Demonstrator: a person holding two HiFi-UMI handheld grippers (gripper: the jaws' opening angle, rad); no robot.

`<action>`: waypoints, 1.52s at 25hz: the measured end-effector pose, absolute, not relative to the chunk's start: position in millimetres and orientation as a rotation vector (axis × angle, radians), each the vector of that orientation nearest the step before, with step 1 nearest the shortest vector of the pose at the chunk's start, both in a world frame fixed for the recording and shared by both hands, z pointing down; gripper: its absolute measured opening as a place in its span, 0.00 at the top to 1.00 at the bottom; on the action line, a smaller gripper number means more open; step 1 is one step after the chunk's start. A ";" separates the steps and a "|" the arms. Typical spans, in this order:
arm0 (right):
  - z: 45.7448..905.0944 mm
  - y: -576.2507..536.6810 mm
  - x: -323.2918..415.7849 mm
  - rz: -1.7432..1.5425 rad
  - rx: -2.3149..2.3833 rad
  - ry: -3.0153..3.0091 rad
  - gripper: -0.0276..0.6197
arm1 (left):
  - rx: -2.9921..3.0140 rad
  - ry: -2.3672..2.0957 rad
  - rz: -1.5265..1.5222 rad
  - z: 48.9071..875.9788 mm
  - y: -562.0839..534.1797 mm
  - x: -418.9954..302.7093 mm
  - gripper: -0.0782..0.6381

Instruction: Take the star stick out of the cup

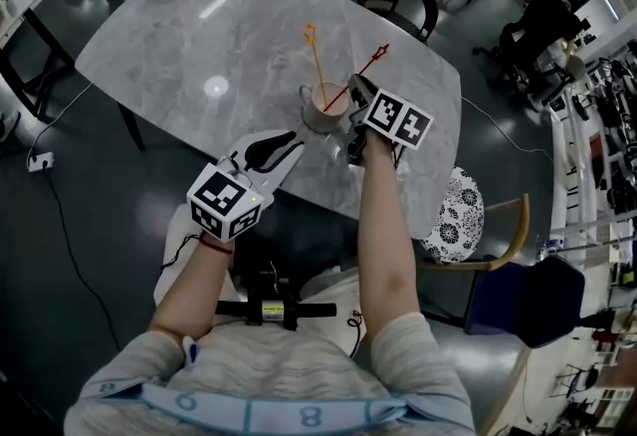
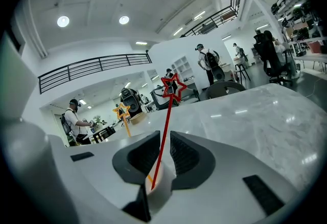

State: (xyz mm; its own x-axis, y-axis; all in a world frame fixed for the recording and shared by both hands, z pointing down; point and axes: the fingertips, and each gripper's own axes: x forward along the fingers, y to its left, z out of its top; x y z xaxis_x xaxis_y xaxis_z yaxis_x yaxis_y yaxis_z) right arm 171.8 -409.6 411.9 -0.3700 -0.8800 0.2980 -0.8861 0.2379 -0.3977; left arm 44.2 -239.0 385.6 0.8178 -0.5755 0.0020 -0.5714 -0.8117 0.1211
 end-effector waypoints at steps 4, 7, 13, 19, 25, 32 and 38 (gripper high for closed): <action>413.8 -410.5 169.3 0.800 1.743 -2.467 0.89 | 2.885 -0.911 -0.044 388.4 -239.2 45.0 0.79; 410.9 -408.9 168.5 0.806 1.741 -2.475 0.91 | 2.886 -0.913 -0.043 385.5 -237.9 44.6 0.79; 395.3 -406.1 170.5 0.750 1.771 -2.503 0.92 | 2.885 -0.911 -0.043 383.8 -239.0 44.0 0.79; 353.2 -395.5 169.8 0.638 1.790 -2.592 0.92 | 2.887 -0.903 -0.048 381.8 -237.0 44.5 0.79; 286.8 -369.0 166.1 0.330 1.790 -2.677 0.92 | 2.887 -0.898 -0.056 382.3 -234.5 44.6 0.79; 285.7 -323.0 139.0 -0.128 1.492 -2.418 0.92 | 2.878 -0.906 -0.055 384.5 -233.7 44.8 0.79; 366.3 -291.4 104.6 -0.189 1.108 -2.211 0.92 | 2.877 -0.912 -0.053 383.5 -230.0 44.8 0.79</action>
